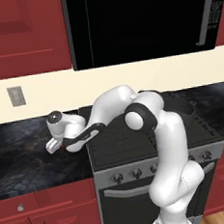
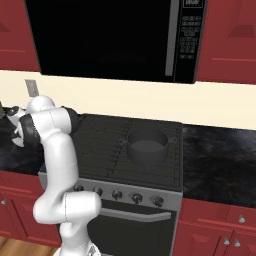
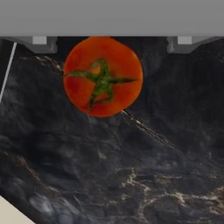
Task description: Turn on the burner for the pot on the stove. Wait thirty seconds for the pot to heat up. Then add the tomato to the pot.
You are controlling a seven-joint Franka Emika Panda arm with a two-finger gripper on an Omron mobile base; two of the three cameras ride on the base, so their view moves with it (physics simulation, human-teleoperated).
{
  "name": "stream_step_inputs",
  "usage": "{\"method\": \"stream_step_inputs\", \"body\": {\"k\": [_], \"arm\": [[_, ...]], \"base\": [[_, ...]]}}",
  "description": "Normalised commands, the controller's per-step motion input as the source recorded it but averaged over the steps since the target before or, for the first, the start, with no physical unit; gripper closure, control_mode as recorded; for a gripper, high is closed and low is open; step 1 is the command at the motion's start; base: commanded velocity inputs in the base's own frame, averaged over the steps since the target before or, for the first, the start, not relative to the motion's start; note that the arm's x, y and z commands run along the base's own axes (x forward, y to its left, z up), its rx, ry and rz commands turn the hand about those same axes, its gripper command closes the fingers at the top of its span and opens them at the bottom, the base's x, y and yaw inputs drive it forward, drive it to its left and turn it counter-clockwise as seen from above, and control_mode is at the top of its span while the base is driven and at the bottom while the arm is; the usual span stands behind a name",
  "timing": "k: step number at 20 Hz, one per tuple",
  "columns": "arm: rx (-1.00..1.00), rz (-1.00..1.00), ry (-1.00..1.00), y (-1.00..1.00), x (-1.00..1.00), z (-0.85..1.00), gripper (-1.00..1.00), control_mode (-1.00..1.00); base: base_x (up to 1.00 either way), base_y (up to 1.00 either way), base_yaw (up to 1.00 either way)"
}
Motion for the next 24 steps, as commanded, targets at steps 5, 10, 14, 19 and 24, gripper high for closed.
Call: {"method": "stream_step_inputs", "body": {"k": [5,10,14,19,24], "arm": [[0.00,0.00,0.00,0.00,0.13,-0.08,-1.00,-1.00],[0.00,0.00,0.00,0.00,0.14,-0.10,-1.00,-1.00],[0.00,0.00,0.00,0.00,0.05,-0.14,-1.00,-1.00],[0.00,0.00,0.00,0.01,0.02,-0.12,1.00,-1.00],[0.00,0.00,0.00,0.00,0.00,0.00,1.00,-1.00]], "base": [[0.00,0.00,0.00],[0.00,0.00,0.00],[0.00,0.00,0.00],[0.00,0.00,0.00],[0.00,0.00,0.00]]}}
